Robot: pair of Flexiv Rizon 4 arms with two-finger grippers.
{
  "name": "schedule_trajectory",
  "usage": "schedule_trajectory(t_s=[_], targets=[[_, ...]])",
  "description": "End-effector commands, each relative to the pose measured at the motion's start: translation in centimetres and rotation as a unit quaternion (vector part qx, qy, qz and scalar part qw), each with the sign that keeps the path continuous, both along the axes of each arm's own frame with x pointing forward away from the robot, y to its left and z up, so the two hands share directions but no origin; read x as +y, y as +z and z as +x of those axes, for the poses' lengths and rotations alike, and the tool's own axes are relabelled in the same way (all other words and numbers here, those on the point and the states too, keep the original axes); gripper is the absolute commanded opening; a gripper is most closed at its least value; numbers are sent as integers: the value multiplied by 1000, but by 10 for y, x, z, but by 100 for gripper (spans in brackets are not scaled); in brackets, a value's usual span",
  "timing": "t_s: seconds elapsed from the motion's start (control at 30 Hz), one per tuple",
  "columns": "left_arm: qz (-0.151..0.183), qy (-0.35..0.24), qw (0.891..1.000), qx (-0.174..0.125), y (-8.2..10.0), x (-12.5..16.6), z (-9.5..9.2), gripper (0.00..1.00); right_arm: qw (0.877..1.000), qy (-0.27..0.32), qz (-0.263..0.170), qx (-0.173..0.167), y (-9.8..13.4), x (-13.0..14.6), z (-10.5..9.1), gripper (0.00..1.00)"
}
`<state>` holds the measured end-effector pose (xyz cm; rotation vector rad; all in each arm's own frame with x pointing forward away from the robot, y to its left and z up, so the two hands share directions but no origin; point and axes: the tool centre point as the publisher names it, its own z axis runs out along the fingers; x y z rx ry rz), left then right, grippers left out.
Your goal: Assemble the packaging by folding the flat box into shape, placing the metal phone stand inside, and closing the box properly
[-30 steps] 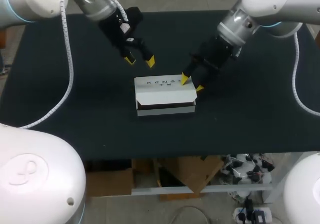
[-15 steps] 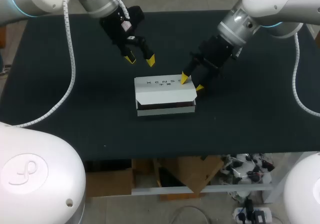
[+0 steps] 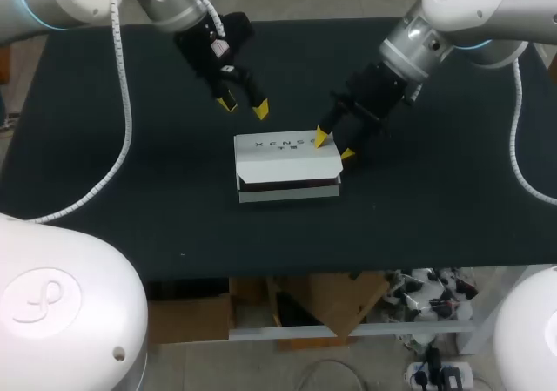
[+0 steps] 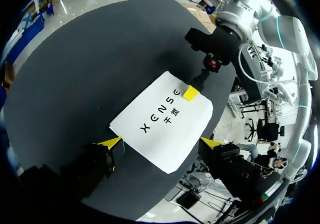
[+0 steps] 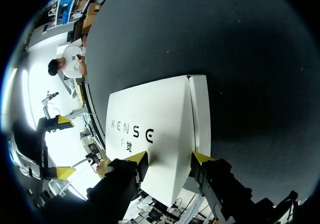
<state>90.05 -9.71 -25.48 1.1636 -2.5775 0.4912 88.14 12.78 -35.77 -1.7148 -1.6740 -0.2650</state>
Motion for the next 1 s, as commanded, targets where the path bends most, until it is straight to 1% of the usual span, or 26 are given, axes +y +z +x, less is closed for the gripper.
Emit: schedule_trajectory(t_s=[0.03, 0.07, 0.1, 0.13, 0.2, 0.27, 0.3, 0.37, 0.4, 0.47, 0.5, 0.63, 0.77, 0.83, 0.9, 1.0], targets=[[24, -62, 997, -32, -2, -7, -1, 100, 1000, -1, 0, 0, -1, 1, -1, 57], [37, -71, 996, -44, -3, -7, 0, 100, 1000, -1, 0, 0, -1, 1, -1, 56], [43, -95, 993, -61, -4, -8, -1, 100, 1000, -1, 0, 0, -1, 1, -1, 56], [42, -104, 992, -63, -5, -7, -1, 100, 1000, -1, 0, 0, -1, 1, -1, 57], [59, -128, 986, -90, -8, -8, -1, 100, 1000, -1, 0, 0, -2, 1, -1, 56], [60, -143, 983, -98, -11, -8, -1, 100, 1000, -1, 0, 0, -2, 1, -1, 56], [67, -155, 979, -115, -13, -9, -2, 100, 1000, -1, 0, 0, -2, 1, -1, 56], [71, -175, 973, -132, -17, -9, -5, 100, 1000, -1, 0, 1, -3, 1, -1, 56], [77, -188, 968, -148, -20, -10, -7, 100, 1000, -1, 0, 1, -3, 1, -1, 56], [76, -209, 961, -165, -24, -10, -11, 100, 1000, -2, 0, 1, -3, 1, -1, 57], [80, -220, 956, -178, -27, -10, -13, 100, 1000, -2, 0, 1, -4, 1, -2, 57], [89, -236, 948, -196, -31, -11, -20, 100, 1000, -2, -1, 2, -4, 1, -2, 57], [95, -257, 936, -221, -35, -10, -30, 100, 1000, -2, -1, 2, -4, 1, -2, 56], [110, -255, 933, -229, -37, -12, -34, 100, 1000, -2, -1, 3, -5, 1, -2, 55], [117, -261, 929, -236, -37, -12, -39, 100, 1000, -2, -1, 3, -5, 1, -2, 55], [134, -255, 927, -242, -37, -14, -42, 100, 1000, -3, 0, 2, -5, 1, -3, 56]])
